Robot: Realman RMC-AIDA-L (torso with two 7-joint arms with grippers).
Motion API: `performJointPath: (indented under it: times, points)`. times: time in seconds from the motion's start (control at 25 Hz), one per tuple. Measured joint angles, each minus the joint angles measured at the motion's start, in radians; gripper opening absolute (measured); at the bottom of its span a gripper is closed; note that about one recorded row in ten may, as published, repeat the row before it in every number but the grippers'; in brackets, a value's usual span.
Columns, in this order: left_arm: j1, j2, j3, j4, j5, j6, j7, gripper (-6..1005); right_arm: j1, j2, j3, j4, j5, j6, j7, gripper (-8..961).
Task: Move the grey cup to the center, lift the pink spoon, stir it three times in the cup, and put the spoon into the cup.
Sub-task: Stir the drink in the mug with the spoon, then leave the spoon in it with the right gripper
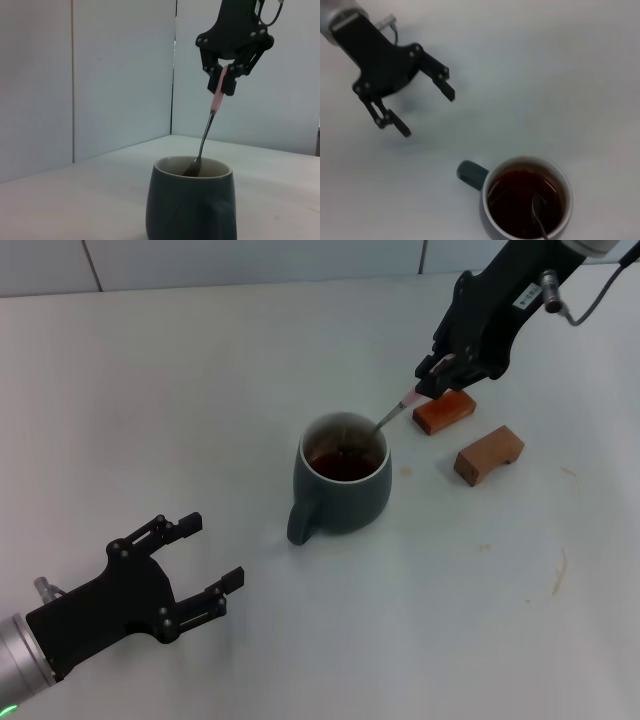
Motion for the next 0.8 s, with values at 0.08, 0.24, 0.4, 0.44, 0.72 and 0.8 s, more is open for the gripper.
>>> performJointPath:
  times: [0.08, 0.24, 0.4, 0.44, 0.72, 0.8]
  points:
    - [-0.001, 0.0, 0.001, 0.0, 0.0, -0.002, 0.0, 813, 0.01, 0.012, -0.004, 0.001, -0.028, 0.006, 0.001, 116]
    - [-0.003, 0.001, 0.005, 0.0, 0.0, -0.009, 0.0, 813, 0.026, 0.026, -0.026, 0.004, -0.054, 0.017, 0.012, 116]
    - [-0.005, 0.001, 0.007, 0.0, 0.0, -0.011, 0.0, 813, 0.043, 0.04, -0.062, 0.005, -0.059, 0.027, 0.025, 116]
    - [-0.005, 0.001, 0.007, 0.0, 0.0, -0.011, 0.0, 813, 0.043, 0.04, -0.062, 0.005, -0.059, 0.027, 0.025, 116]
    - [-0.005, 0.001, 0.008, 0.0, 0.0, -0.012, 0.0, 813, 0.067, 0.057, -0.076, 0.007, -0.06, 0.03, 0.029, 115]
    - [-0.004, 0.001, 0.007, 0.0, 0.0, -0.012, 0.0, 813, 0.079, 0.066, -0.077, 0.012, -0.061, 0.029, 0.028, 115]
